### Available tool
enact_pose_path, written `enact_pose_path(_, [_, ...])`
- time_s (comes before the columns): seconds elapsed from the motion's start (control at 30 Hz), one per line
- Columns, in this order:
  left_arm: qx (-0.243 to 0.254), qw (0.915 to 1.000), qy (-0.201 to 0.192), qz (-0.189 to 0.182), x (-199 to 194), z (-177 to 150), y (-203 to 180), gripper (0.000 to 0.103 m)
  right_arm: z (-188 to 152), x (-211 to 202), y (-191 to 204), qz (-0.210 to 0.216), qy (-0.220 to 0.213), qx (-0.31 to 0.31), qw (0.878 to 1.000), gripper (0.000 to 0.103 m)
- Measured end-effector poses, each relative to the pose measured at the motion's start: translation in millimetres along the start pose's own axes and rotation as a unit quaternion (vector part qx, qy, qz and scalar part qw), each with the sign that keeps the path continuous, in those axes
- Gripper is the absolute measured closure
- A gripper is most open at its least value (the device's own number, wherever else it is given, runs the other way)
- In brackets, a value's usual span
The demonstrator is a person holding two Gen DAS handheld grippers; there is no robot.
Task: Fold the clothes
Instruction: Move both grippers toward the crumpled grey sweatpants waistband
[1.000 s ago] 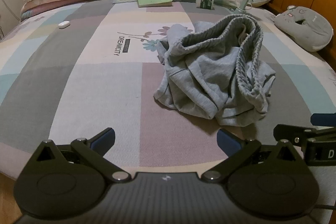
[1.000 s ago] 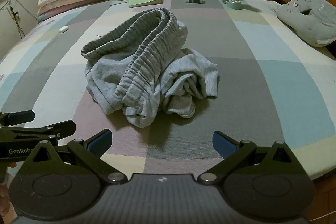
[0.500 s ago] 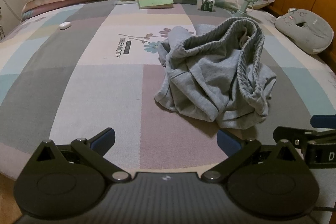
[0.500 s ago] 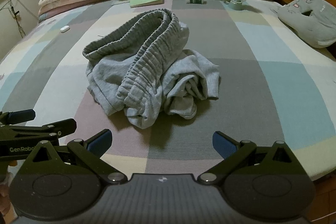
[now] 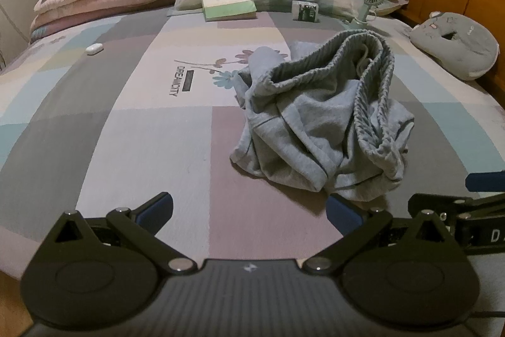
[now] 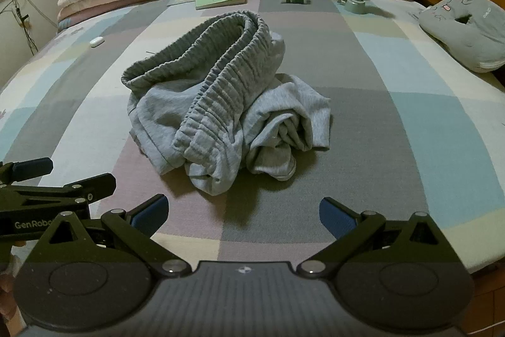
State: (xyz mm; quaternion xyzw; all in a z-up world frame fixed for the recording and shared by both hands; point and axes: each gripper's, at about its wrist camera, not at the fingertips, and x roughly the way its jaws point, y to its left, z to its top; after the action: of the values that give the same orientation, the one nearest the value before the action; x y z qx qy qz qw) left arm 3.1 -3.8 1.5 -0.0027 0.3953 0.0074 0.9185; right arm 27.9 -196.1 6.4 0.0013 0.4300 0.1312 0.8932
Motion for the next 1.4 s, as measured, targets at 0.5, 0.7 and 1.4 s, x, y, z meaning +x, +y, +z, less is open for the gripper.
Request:
enact_pose_path(0.5, [0.016, 0.9996, -0.023, -0.004, 5, 8, -14, 0.001, 12, 6, -16, 0.015, -0.016, -0.008, 1.000, 0.000])
enact_pose_path(0.7, [0.009, 0.9994, -0.032, -0.012, 9, 11, -29, 0.001, 9, 14, -35, 0.034, -0.009, 0.000, 0.999, 0.000])
enact_pose_path(1.4, [0.016, 0.9986, -0.037, -0.035, 12, 6, -28, 0.001, 2, 14, -44, 0.041, -0.008, 0.012, 0.999, 0.000])
